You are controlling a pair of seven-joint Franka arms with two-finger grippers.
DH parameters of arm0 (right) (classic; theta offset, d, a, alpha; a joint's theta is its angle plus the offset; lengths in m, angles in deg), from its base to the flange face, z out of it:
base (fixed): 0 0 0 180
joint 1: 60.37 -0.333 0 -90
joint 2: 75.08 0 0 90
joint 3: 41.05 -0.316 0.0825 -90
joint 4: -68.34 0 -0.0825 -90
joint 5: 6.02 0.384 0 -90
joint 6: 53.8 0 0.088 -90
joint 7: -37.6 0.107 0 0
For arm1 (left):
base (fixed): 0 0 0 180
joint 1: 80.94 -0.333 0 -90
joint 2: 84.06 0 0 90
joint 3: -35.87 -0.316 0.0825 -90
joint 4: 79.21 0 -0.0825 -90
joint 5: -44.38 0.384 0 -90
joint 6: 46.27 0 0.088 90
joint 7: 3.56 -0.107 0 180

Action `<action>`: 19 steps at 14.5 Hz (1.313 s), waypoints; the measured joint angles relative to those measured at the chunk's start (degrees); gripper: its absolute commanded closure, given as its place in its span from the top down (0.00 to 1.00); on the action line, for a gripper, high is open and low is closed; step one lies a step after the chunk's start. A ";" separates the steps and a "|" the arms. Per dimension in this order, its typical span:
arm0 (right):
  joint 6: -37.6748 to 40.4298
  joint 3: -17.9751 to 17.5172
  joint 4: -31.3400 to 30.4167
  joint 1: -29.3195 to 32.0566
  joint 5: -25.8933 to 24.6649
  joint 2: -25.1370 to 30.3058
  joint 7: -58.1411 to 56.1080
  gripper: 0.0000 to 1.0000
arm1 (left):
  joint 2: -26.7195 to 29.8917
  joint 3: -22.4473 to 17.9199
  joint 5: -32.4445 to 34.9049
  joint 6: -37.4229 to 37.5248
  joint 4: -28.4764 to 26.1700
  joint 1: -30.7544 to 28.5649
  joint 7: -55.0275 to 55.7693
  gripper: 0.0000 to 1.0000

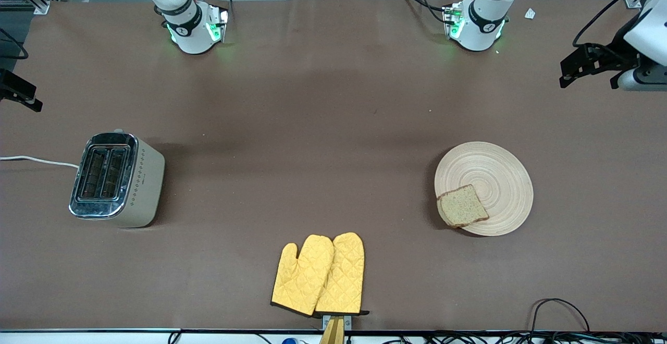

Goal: Move plate and put bread in toaster

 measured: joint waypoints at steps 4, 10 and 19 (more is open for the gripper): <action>-0.01 0.01 -0.03 0.00 0.00 -0.03 0.00 1.00 | -6.38 -1.80 -2.45 -5.68 -0.14 -3.81 -0.12 1.00; -0.01 0.08 -0.11 0.02 0.00 -0.21 0.00 1.00 | -19.07 -2.03 -14.06 -15.49 -0.49 -12.11 -6.32 1.00; 0.00 0.12 -0.34 0.10 0.00 -0.73 0.00 1.00 | -40.62 -2.16 -38.42 -21.66 -0.41 -24.67 -44.73 0.92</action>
